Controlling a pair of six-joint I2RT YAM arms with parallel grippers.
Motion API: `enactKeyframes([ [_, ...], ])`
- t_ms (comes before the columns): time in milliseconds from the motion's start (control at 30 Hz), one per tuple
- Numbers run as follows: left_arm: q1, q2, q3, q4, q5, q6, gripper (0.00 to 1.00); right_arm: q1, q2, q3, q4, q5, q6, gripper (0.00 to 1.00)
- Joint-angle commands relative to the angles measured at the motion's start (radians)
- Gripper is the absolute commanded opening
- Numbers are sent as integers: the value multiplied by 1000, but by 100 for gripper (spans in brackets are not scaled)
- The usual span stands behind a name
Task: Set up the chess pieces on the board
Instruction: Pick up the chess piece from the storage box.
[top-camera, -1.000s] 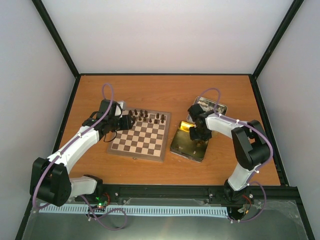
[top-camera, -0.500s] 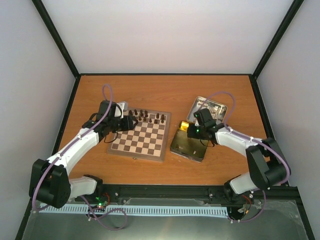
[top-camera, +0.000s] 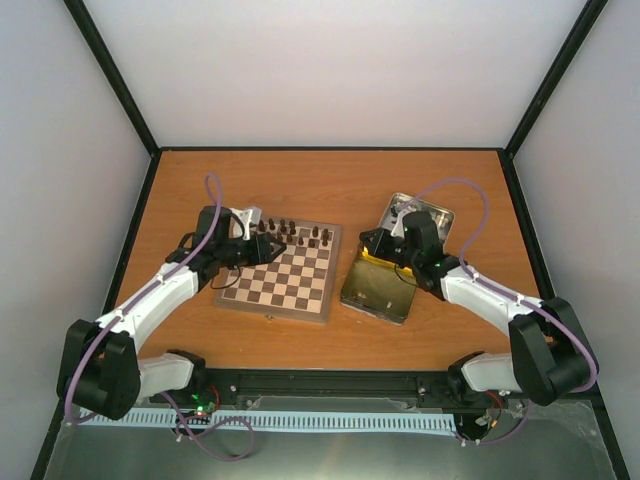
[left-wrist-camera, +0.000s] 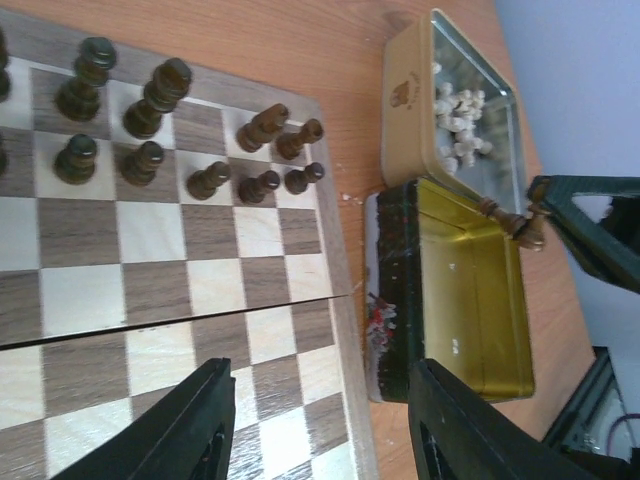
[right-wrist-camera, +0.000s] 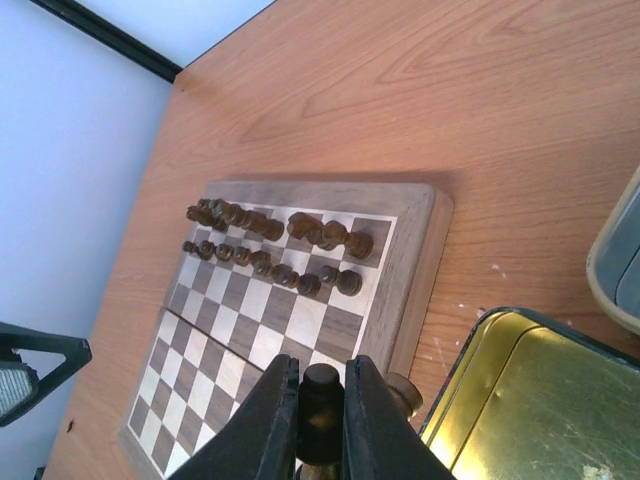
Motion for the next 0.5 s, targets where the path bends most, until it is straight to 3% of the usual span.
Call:
enactKeyframes([
  [0,4,-13,-18,123,121,-42,49,7,-6,-31,57,-45,-18,6],
  [100,-25,-5,-41,187,170,-68,51,9,-40,-56,82,-72,-7,6],
  [300,-184,80,-44,334,146,-143,54,9,-140,-103,73,-163,11,5],
  [467,-199,122,-61,523,229,-441,65,9,-272,-162,116,-286,-73,5],
])
